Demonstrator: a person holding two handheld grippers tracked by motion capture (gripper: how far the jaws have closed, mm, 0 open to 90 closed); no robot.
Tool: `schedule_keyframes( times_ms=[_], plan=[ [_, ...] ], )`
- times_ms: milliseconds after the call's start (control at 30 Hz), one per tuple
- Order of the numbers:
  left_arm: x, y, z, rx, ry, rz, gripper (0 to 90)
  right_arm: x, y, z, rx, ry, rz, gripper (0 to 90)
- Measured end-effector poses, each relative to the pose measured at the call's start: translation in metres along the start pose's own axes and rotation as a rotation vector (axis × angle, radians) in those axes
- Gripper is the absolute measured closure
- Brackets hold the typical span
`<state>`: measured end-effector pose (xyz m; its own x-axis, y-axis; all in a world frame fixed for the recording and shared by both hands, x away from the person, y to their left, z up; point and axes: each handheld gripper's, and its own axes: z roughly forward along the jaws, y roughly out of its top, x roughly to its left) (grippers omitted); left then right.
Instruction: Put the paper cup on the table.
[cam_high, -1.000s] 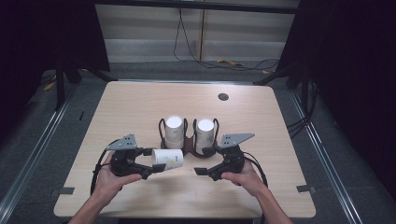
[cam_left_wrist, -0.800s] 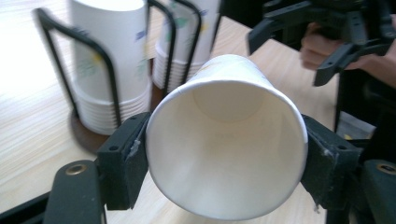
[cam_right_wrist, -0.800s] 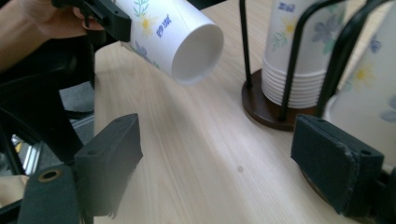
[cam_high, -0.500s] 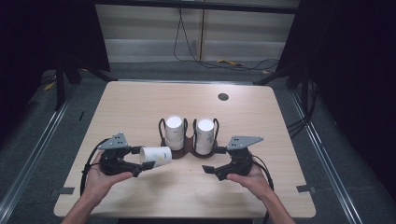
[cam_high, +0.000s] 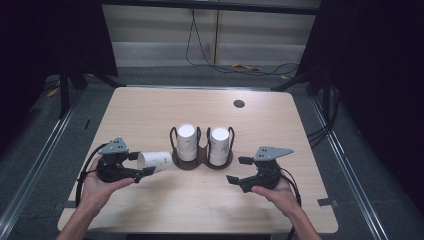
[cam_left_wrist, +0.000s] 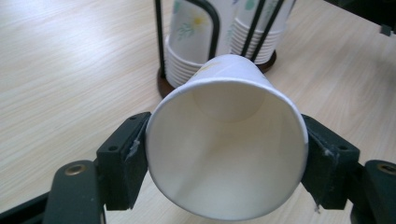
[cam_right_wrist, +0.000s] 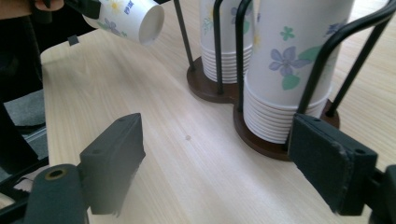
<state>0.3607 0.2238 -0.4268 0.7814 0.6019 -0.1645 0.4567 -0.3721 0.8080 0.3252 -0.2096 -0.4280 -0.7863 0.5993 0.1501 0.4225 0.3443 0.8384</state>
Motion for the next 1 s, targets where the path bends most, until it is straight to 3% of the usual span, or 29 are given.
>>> schedule_keyframes(
  times_ms=[100,367,467,800,1000],
  plan=[
    [0.005,0.002,-0.005,0.031,0.06,0.017,26.0,-0.001,-0.001,-0.003,-0.007,-0.014,0.006,18.7],
    [0.021,0.007,-0.011,0.098,0.121,-0.036,25.9,-0.004,-0.004,-0.003,-0.011,-0.026,0.012,18.8],
    [0.026,0.008,-0.01,0.125,0.143,-0.036,25.7,-0.004,-0.004,-0.002,-0.012,-0.025,0.012,18.8],
    [0.044,0.007,-0.003,0.242,0.191,-0.082,25.7,-0.005,-0.008,-0.002,-0.006,-0.031,0.02,18.8],
    [0.051,0.006,0.005,0.315,0.199,-0.109,25.7,-0.005,-0.008,-0.001,-0.005,-0.033,0.021,18.8]
  ],
)
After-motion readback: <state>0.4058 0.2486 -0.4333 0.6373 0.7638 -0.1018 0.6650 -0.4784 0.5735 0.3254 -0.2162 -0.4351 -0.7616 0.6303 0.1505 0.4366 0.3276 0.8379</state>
